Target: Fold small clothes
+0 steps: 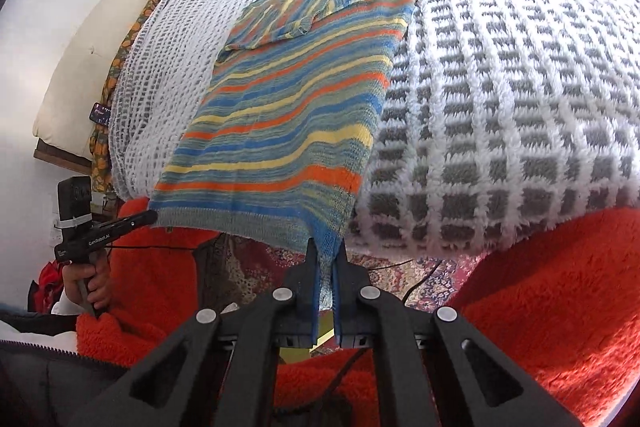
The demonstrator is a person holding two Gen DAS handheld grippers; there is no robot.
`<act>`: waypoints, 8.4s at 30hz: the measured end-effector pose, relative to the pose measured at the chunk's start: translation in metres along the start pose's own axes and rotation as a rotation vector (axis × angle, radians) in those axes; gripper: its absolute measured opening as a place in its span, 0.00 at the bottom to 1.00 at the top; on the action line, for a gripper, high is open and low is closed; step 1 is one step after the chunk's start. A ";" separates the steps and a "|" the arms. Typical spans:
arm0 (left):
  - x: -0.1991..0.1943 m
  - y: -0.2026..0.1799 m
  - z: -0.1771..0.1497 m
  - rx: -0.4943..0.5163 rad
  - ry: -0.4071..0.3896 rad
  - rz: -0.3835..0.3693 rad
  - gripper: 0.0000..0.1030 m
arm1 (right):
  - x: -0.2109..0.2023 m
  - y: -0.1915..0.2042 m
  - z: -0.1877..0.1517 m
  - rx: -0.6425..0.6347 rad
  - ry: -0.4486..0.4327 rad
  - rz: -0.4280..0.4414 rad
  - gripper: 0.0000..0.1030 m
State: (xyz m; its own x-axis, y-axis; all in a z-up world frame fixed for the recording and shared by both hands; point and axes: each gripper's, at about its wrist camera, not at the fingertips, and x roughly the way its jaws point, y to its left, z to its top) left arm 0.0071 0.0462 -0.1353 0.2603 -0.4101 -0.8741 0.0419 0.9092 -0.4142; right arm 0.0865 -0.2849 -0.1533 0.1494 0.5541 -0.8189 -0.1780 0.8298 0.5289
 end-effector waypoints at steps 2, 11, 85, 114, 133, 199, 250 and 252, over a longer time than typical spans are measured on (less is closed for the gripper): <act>-0.001 -0.002 -0.004 0.011 0.014 0.005 0.01 | -0.001 0.002 -0.004 0.001 0.006 0.006 0.04; -0.002 0.006 -0.026 0.007 0.098 0.013 0.00 | -0.007 0.004 -0.033 0.041 0.051 0.048 0.04; 0.092 0.099 0.398 -0.282 -0.162 0.040 0.61 | 0.058 -0.098 0.363 0.248 -0.347 0.048 0.28; 0.121 0.089 0.247 -0.293 -0.033 -0.006 0.05 | 0.090 -0.083 0.185 0.301 -0.168 0.095 0.09; 0.114 0.066 0.216 -0.147 0.005 0.146 0.21 | 0.049 -0.103 0.139 0.281 -0.137 0.076 0.43; 0.054 0.107 0.119 -0.293 -0.122 0.182 0.58 | 0.165 0.174 0.149 -0.189 -0.092 0.058 0.21; 0.040 0.094 0.104 -0.282 -0.181 0.168 0.67 | 0.137 0.112 0.141 -0.231 -0.051 0.042 0.40; 0.037 0.094 0.102 -0.274 -0.184 0.173 0.68 | 0.155 0.105 0.130 -0.225 0.021 -0.003 0.40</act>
State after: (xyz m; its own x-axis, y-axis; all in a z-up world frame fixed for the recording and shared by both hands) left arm 0.1190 0.1232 -0.1807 0.4110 -0.2100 -0.8871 -0.2710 0.9009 -0.3389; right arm 0.2172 -0.1038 -0.1956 0.1304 0.5481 -0.8262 -0.3908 0.7942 0.4653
